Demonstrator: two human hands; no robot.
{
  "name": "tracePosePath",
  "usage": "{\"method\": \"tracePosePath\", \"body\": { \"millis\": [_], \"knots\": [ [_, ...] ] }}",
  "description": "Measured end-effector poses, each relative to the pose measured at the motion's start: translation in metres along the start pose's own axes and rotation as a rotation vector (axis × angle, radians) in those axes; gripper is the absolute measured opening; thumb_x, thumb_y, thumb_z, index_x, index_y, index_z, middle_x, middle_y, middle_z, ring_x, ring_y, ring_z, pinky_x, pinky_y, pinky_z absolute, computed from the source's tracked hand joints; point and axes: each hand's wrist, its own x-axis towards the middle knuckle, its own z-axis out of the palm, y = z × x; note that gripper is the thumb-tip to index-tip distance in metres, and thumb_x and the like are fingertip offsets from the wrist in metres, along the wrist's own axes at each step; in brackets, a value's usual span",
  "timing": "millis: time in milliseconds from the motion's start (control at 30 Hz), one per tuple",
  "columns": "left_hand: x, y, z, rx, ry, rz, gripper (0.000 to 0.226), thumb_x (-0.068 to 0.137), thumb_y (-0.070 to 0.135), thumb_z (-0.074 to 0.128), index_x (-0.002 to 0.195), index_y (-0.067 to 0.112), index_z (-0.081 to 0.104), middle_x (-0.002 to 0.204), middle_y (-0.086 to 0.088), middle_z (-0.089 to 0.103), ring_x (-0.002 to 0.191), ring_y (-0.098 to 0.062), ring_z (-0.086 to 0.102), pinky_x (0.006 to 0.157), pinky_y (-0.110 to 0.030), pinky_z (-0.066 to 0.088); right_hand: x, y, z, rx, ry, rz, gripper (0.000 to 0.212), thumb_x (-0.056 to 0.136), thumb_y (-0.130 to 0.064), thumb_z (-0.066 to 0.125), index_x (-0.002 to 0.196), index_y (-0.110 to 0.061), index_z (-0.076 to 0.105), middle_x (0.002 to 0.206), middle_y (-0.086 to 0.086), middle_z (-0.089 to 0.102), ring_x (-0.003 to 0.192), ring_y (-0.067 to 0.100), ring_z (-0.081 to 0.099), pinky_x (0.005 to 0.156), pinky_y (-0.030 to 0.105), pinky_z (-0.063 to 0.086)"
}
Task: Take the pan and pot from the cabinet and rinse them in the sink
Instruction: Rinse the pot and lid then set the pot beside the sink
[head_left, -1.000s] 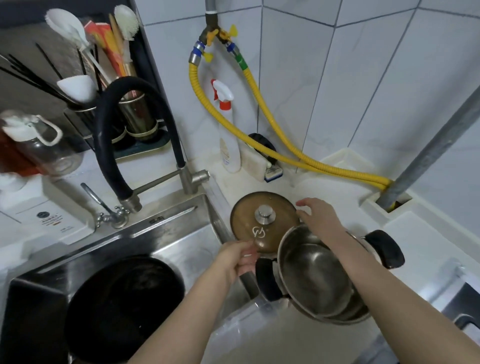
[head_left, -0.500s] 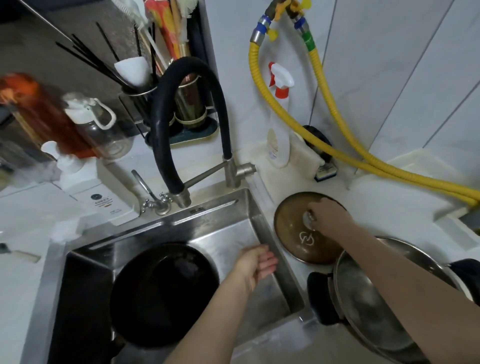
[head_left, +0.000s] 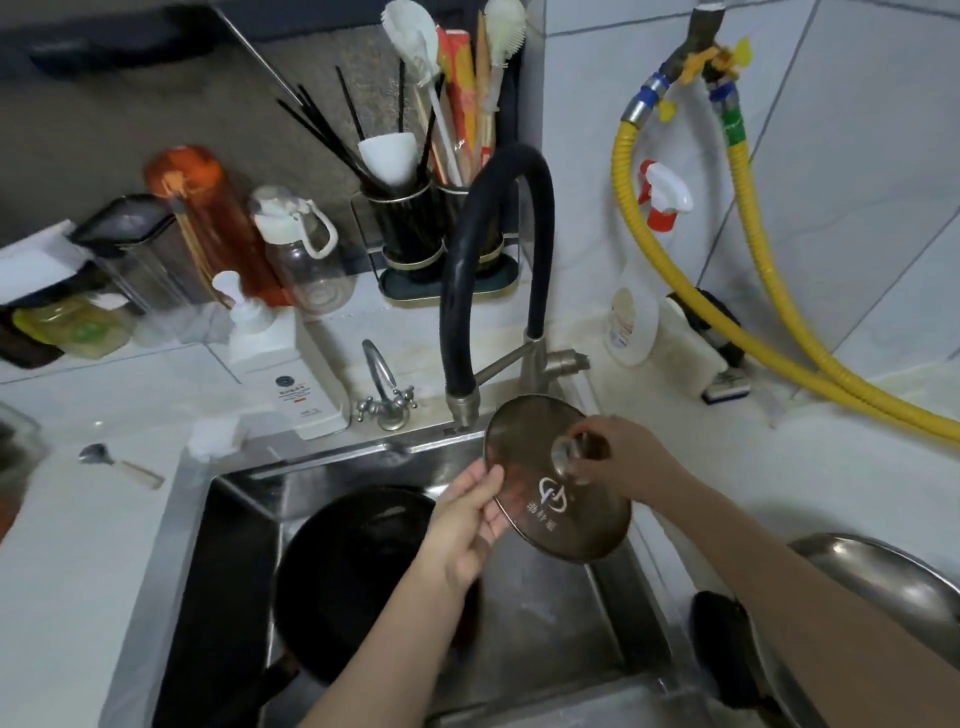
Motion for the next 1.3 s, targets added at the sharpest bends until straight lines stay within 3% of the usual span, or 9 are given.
{"method": "tracePosePath", "body": {
  "millis": [167, 267, 367, 500, 633, 867, 1033, 1233, 1300],
  "knots": [
    [-0.008, 0.024, -0.017, 0.114, 0.039, 0.099, 0.03, 0.087, 0.0, 0.059, 0.116, 0.006, 0.065, 0.092, -0.01, 0.075, 0.072, -0.014, 0.073, 0.07, -0.025, 0.058, 0.029, 0.004, 0.004, 0.362, 0.064, 0.145, 0.038, 0.082, -0.031, 0.069, 0.116, -0.015, 0.06, 0.108, 0.004, 0.065, 0.099, 0.019, 0.061, 0.093, 0.038, 0.051],
    [-0.01, 0.032, -0.026, 0.152, 0.045, 0.117, 0.028, 0.087, 0.003, 0.06, 0.114, 0.008, 0.067, 0.1, -0.012, 0.074, 0.079, -0.016, 0.073, 0.071, -0.024, 0.06, 0.049, 0.007, 0.002, 0.427, 0.136, 0.267, 0.05, 0.085, -0.03, 0.066, 0.127, -0.01, 0.049, 0.115, 0.006, 0.055, 0.104, 0.022, 0.057, 0.087, 0.034, 0.051],
    [-0.01, 0.037, -0.028, 0.167, 0.05, 0.133, 0.029, 0.083, 0.008, 0.063, 0.111, 0.008, 0.068, 0.103, -0.017, 0.073, 0.083, -0.022, 0.071, 0.073, -0.027, 0.059, 0.075, 0.01, 0.002, 0.424, 0.226, 0.305, 0.059, 0.085, -0.035, 0.064, 0.133, -0.009, 0.042, 0.127, 0.01, 0.052, 0.115, 0.028, 0.053, 0.1, 0.047, 0.046],
    [-0.006, 0.044, -0.027, 0.171, 0.047, 0.141, 0.041, 0.076, 0.019, 0.066, 0.113, 0.002, 0.067, 0.107, -0.023, 0.07, 0.09, -0.031, 0.068, 0.084, -0.037, 0.055, 0.103, 0.011, 0.002, 0.394, 0.317, 0.284, 0.027, 0.092, -0.021, 0.054, 0.11, -0.001, 0.059, 0.105, 0.015, 0.062, 0.098, 0.032, 0.059, 0.097, 0.049, 0.046],
    [0.0, 0.046, -0.025, 0.156, 0.034, 0.143, 0.037, 0.073, 0.02, 0.067, 0.105, 0.001, 0.07, 0.101, -0.022, 0.072, 0.078, -0.026, 0.071, 0.074, -0.032, 0.059, 0.115, 0.02, 0.004, 0.387, 0.429, 0.262, 0.024, 0.092, -0.015, 0.051, 0.094, 0.0, 0.069, 0.092, 0.021, 0.069, 0.091, 0.039, 0.064, 0.09, 0.054, 0.049],
    [0.003, 0.045, -0.02, 0.162, 0.023, 0.137, 0.04, 0.073, 0.021, 0.067, 0.107, 0.002, 0.069, 0.099, -0.019, 0.073, 0.074, -0.024, 0.07, 0.065, -0.028, 0.058, 0.118, 0.027, 0.002, 0.492, 0.44, 0.302, 0.027, 0.095, -0.017, 0.048, 0.1, 0.001, 0.067, 0.093, 0.021, 0.07, 0.091, 0.037, 0.065, 0.091, 0.053, 0.05],
    [0.004, 0.041, -0.019, 0.182, 0.008, 0.144, 0.026, 0.084, 0.013, 0.061, 0.106, 0.002, 0.071, 0.095, -0.018, 0.073, 0.072, -0.022, 0.07, 0.065, -0.026, 0.058, 0.117, 0.027, 0.002, 0.502, 0.448, 0.323, 0.025, 0.094, -0.017, 0.049, 0.099, -0.001, 0.068, 0.093, 0.02, 0.07, 0.091, 0.035, 0.065, 0.091, 0.051, 0.051],
    [0.002, 0.037, -0.016, 0.184, 0.033, 0.14, 0.026, 0.085, 0.011, 0.061, 0.109, 0.004, 0.07, 0.098, -0.02, 0.072, 0.074, -0.021, 0.07, 0.064, -0.025, 0.057, 0.093, 0.017, 0.03, 0.534, 0.311, 0.394, 0.033, 0.079, -0.041, 0.063, 0.098, -0.014, 0.058, 0.103, 0.011, 0.064, 0.104, 0.034, 0.061, 0.099, 0.051, 0.045],
    [-0.001, 0.037, -0.016, 0.17, 0.048, 0.142, 0.022, 0.088, 0.009, 0.059, 0.107, 0.004, 0.07, 0.092, -0.017, 0.074, 0.071, -0.02, 0.071, 0.063, -0.025, 0.058, 0.069, -0.003, 0.043, 0.522, 0.263, 0.361, 0.032, 0.085, -0.032, 0.062, 0.11, -0.012, 0.059, 0.106, 0.009, 0.063, 0.106, 0.029, 0.059, 0.1, 0.044, 0.044]
  ]
}}
